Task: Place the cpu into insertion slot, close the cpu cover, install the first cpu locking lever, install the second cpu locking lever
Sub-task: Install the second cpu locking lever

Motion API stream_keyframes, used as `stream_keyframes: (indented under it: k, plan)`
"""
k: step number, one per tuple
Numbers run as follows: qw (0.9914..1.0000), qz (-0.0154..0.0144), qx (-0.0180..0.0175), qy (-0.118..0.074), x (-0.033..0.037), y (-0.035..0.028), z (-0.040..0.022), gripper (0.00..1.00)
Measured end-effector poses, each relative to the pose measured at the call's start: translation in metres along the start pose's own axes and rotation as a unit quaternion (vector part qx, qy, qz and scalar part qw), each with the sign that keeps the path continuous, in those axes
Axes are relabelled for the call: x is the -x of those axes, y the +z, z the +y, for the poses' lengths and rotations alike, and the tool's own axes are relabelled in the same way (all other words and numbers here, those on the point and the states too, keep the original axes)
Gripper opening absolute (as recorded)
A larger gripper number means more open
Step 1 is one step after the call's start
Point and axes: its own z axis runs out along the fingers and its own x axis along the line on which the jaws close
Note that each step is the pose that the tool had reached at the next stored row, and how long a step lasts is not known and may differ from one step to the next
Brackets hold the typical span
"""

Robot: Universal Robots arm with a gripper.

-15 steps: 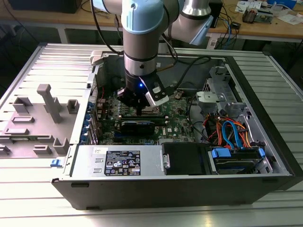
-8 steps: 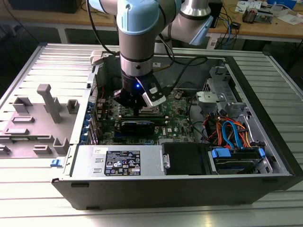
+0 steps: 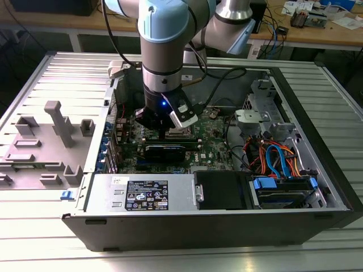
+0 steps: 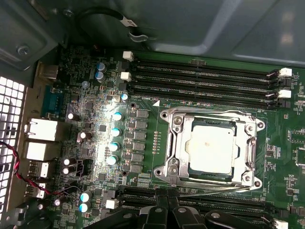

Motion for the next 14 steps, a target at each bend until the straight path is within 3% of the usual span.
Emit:
stream_keyframes:
  k: [14]
  plan:
    - [1.0, -0.0002, 0.002, 0.0, 0.0001, 0.0026, -0.0005, 0.11]
